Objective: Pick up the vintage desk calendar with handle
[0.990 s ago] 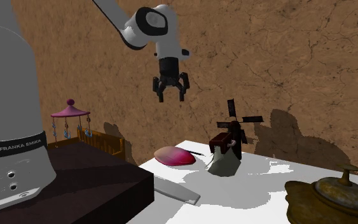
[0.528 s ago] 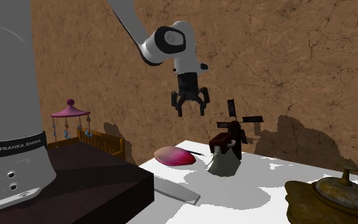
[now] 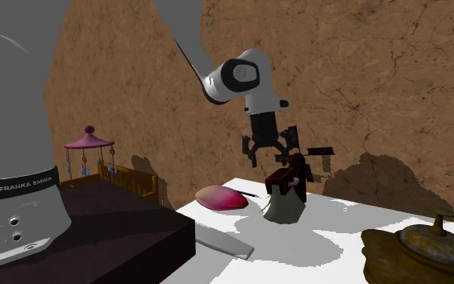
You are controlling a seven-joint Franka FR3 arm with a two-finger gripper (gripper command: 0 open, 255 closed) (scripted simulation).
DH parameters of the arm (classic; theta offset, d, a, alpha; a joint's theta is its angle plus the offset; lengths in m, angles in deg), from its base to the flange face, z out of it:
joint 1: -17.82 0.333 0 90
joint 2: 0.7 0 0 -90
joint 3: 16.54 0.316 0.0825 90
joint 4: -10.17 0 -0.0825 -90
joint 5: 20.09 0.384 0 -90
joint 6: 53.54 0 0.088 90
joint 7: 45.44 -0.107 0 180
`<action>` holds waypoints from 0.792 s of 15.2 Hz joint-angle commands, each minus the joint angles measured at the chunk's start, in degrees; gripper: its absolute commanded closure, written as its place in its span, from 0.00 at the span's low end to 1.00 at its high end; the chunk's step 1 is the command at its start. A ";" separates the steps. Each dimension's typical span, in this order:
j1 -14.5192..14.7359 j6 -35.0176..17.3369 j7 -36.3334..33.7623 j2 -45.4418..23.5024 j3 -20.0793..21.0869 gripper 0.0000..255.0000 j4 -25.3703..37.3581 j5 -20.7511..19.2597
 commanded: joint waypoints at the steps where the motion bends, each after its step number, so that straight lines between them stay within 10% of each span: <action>1: -1.27 -1.08 1.23 -3.98 0.29 0.00 3.29 1.00; 10: -2.12 -5.57 1.27 -8.87 1.26 0.00 3.62 2.00; 11: -2.15 -5.62 1.31 -8.89 1.26 1.00 3.59 2.01; 12: -2.15 -5.59 1.32 -8.87 1.26 1.00 3.59 2.01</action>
